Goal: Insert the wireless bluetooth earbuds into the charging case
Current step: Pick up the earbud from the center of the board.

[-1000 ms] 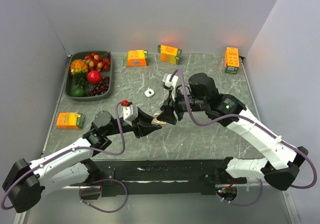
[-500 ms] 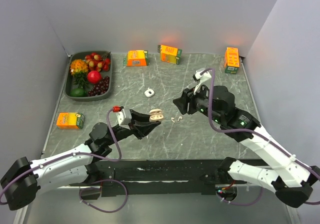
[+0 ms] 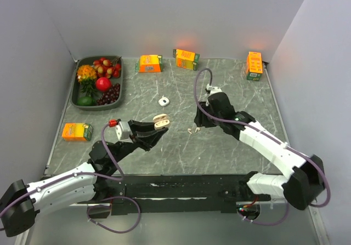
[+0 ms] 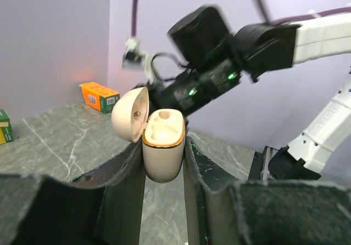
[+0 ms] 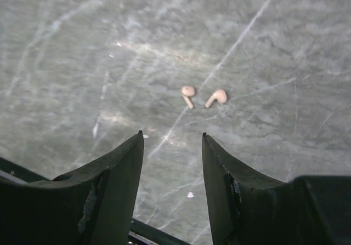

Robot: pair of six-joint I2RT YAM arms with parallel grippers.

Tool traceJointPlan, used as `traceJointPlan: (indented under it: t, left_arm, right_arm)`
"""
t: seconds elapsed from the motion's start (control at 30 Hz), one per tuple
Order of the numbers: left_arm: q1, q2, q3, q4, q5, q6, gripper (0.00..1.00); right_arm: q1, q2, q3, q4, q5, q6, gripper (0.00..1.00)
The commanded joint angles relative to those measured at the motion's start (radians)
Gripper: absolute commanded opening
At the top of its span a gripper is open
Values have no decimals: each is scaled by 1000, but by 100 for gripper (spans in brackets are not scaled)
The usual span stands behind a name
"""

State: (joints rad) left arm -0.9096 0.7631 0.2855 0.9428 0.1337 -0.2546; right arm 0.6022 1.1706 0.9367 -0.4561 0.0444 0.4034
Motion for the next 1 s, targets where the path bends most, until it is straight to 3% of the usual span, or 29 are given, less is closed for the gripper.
traceJointPlan:
  t: [0.0, 0.23, 0.53, 0.97]
  left_arm:
    - [-5, -28, -16, 22, -16, -26, 1]
    - [-5, -51, -32, 8, -26, -37, 1]
    - [-5, -85, -31, -39, -34, -34, 1]
    - [-6, -59, -22, -42, -26, -35, 1]
  right_arm:
    - [-8, 99, -16, 37, -28, 20, 59]
    - [-62, 251, -45, 150, -34, 112, 62]
    - [-108, 392, -36, 224, -84, 133, 52]
    - [-130, 425, -61, 252, -123, 121, 52]
